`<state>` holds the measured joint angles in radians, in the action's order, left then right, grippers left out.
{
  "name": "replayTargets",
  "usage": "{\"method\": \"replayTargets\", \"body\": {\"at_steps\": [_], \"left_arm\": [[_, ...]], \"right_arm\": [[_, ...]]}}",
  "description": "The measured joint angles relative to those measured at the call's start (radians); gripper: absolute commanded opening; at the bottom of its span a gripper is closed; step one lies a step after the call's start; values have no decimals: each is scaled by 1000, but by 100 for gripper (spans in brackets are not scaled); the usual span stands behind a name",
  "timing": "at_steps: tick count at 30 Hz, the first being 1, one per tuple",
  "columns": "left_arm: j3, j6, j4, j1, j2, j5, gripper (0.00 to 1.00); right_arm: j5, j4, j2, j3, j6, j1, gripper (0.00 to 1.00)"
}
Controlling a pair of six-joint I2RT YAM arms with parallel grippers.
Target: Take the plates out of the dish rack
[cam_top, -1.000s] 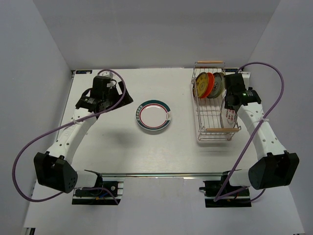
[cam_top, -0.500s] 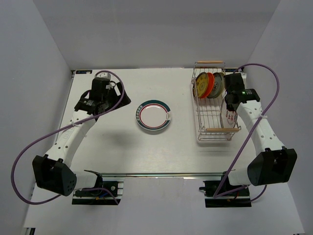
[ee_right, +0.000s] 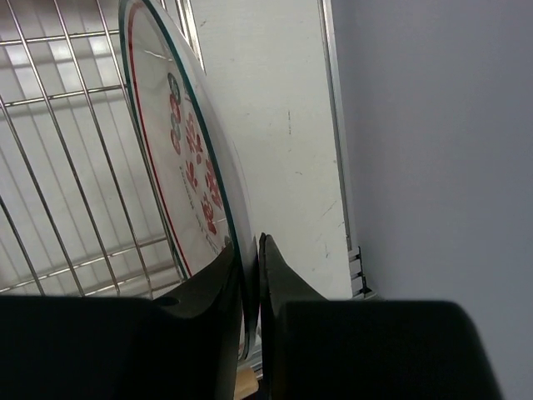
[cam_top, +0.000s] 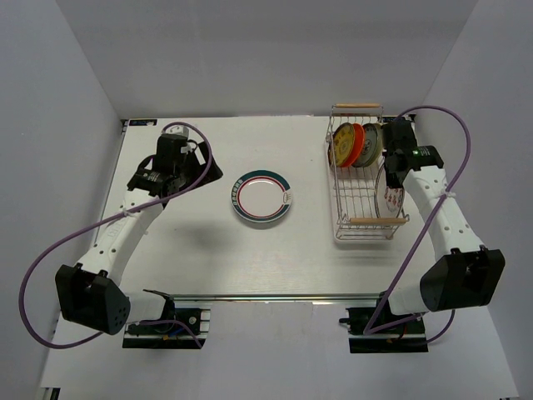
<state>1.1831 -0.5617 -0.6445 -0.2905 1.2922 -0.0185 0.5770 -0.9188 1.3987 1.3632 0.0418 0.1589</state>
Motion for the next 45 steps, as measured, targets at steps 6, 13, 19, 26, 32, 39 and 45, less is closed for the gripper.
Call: {"method": "replayTargets", "body": {"at_steps": [6, 13, 19, 26, 32, 39, 45], "left_arm": [[-10, 0, 10, 0, -7, 2, 98], [-11, 0, 25, 0, -11, 6, 98], [-11, 2, 25, 0, -14, 41, 98], [-10, 17, 58, 0, -14, 175, 98], [-9, 35, 125, 0, -13, 327, 98], [-10, 64, 246, -9, 37, 505, 98], [-13, 71, 280, -34, 108, 565, 83]], "right_arm": [[-16, -45, 1, 79, -22, 0, 0], [-39, -71, -17, 175, -26, 0, 0], [-38, -92, -18, 340, -53, -1, 0], [-253, -36, -57, 415, -62, -2, 0], [-764, 141, -89, 226, -11, 14, 0], [-1162, 332, 51, 107, 87, 74, 0], [-1321, 460, 117, 62, 170, 108, 0]]}}
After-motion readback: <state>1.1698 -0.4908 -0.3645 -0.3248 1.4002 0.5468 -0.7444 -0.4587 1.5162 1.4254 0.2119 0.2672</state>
